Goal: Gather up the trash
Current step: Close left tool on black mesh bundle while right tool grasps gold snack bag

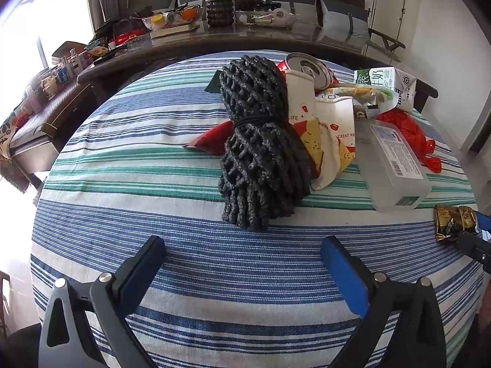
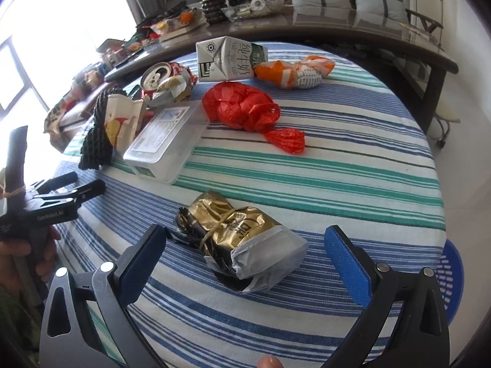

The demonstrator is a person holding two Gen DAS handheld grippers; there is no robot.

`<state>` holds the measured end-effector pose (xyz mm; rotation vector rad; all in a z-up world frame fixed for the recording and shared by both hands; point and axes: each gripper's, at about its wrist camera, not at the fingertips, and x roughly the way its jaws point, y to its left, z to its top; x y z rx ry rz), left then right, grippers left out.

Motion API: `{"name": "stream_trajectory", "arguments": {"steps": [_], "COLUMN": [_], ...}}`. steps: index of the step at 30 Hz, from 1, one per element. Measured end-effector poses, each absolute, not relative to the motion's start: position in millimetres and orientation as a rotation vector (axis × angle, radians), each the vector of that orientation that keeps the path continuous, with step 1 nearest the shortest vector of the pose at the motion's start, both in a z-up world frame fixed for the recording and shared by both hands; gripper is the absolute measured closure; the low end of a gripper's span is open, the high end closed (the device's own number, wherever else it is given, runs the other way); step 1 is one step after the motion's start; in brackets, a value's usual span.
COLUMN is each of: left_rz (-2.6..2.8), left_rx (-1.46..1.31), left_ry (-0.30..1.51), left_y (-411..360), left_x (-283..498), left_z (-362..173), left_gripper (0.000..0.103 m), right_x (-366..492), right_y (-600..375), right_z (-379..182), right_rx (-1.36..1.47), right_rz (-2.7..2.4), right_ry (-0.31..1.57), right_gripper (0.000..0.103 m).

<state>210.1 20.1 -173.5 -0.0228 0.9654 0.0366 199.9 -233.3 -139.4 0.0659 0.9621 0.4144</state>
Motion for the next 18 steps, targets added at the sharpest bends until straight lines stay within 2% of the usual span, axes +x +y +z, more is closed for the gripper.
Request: {"name": "stream_trajectory", "arguments": {"steps": [3,6,9,11,13,14,15,16,18], "left_rz": [0.011,-0.085,-0.116,-0.126,-0.145,-0.154,-0.162,-0.173,-0.195], "left_rx": [-0.035,-0.154,-0.144,-0.124,-0.114,-0.111,-0.111,-0.112,-0.119], "left_ry": [0.984,0.916,0.865,0.851,0.858,0.866,0.873,0.879,0.881], "left_y": [23.7,34.7,35.9,35.4,36.0,36.4,36.6,37.5,39.5], "left_x": [209.1,211.2,220.6,226.6,233.8,236.5,239.4,238.4,234.9], "left_z": [-171.4,-158.7,-146.4,-144.0,-145.6,-148.2,-149.4,-152.1,-153.2], "left_gripper": [0.000,0.000,0.000,0.005,0.029,0.034,0.044,0.051,0.057], "right_x": [198.3,191.3,180.9,173.0,168.5,168.3,168.6,169.5,172.6], "right_y": [-229.5,-226.7,-221.4,-220.1,-219.2,-219.6,-220.4,-221.6,-223.0], "right_z": [-138.8,-135.4,-131.8,-128.4,-125.1,-124.2,-123.9,-123.7,-124.3], "right_rx": [0.064,0.064,0.078,0.089,0.079,0.071,0.065,0.062,0.055], "right_rz": [0.426,0.465,0.531,0.573,0.566,0.553,0.539,0.527,0.503], "right_ry": [0.985,1.007,1.025,1.025,1.009,1.002,0.994,0.988,0.986], "right_gripper": [0.001,0.013,0.013,0.013,0.014,0.014,0.014,0.014,0.014]}}
